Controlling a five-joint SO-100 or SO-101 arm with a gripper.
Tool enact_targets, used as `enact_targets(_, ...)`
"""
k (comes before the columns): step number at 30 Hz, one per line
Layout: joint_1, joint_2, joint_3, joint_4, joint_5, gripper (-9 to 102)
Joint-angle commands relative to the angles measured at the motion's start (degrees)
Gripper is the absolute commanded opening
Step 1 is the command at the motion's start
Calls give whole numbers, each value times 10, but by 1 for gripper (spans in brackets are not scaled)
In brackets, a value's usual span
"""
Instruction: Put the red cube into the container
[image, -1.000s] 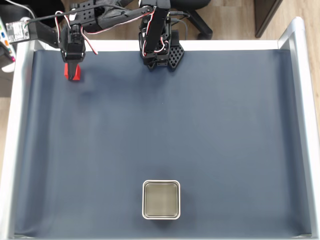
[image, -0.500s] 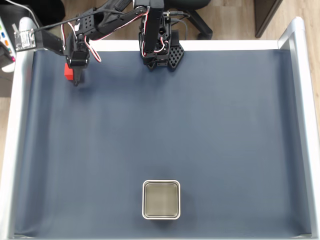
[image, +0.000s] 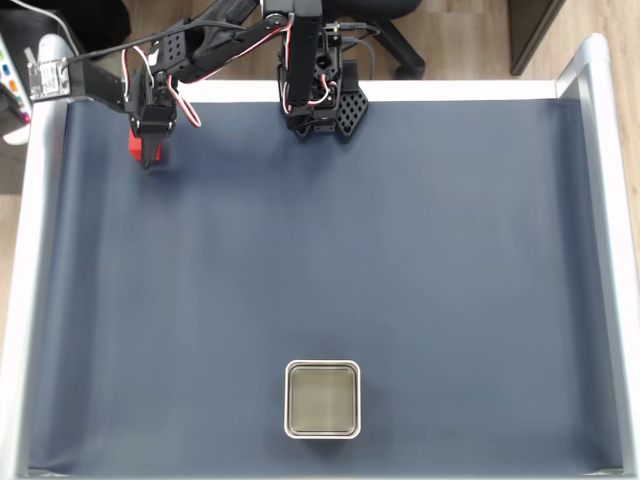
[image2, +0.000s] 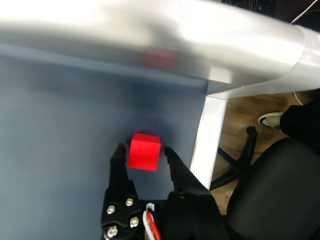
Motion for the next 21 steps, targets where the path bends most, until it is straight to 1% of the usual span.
enact_targets(1,-2,3,-4,-10,6,24)
enact_targets(5,-1,3,-2,-10,5,22)
enact_targets(14,-3,6,15,-19,-11,5)
enact_targets(21,-4,9,15,-19,-13,0)
